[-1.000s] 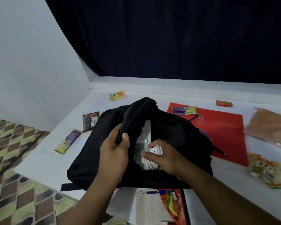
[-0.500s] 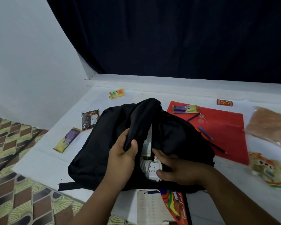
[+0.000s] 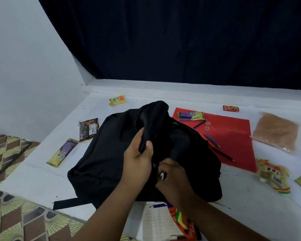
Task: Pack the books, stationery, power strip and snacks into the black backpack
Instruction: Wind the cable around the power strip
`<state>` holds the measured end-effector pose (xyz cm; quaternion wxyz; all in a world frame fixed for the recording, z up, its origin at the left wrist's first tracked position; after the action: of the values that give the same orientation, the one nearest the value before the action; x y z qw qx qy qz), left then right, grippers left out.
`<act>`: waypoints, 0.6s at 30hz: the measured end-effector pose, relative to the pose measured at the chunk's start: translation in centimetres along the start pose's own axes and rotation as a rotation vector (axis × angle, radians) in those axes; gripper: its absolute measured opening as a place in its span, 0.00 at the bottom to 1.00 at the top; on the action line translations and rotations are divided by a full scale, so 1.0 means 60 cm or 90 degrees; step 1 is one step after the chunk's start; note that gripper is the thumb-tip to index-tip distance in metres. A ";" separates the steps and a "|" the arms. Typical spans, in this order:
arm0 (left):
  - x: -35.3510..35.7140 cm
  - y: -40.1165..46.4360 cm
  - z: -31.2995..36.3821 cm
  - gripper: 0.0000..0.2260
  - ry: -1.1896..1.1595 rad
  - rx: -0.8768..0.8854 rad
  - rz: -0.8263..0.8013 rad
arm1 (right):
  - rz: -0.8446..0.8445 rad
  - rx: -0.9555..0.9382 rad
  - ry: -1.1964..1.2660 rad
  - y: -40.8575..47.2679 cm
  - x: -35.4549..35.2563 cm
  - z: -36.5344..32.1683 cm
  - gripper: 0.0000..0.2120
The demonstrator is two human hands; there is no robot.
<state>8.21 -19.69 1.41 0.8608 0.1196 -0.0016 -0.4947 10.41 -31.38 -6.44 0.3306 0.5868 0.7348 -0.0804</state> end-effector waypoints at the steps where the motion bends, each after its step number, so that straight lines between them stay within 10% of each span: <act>1: 0.003 0.005 0.004 0.18 0.015 0.012 -0.007 | 0.002 0.011 0.002 0.008 0.003 0.003 0.09; 12: 0.041 0.009 -0.066 0.32 0.230 0.050 -0.227 | -0.064 0.070 0.325 0.037 0.011 0.024 0.23; 18: 0.039 0.015 -0.083 0.28 0.156 0.033 -0.341 | -0.055 0.043 0.037 -0.011 -0.050 0.039 0.11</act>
<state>10.77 -20.22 -3.53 0.6904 0.1962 0.1211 -0.6858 11.02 -35.21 -6.66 0.2854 0.5673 0.7656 -0.1026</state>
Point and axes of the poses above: each hand's wrist, its own y-axis towards the middle knuckle, its own x-axis out of the palm, z = x × y, the point moved 9 cm from there along y, towards the middle knuckle, and after that the axes turned 6 degrees about z, right-handed, at the moved point
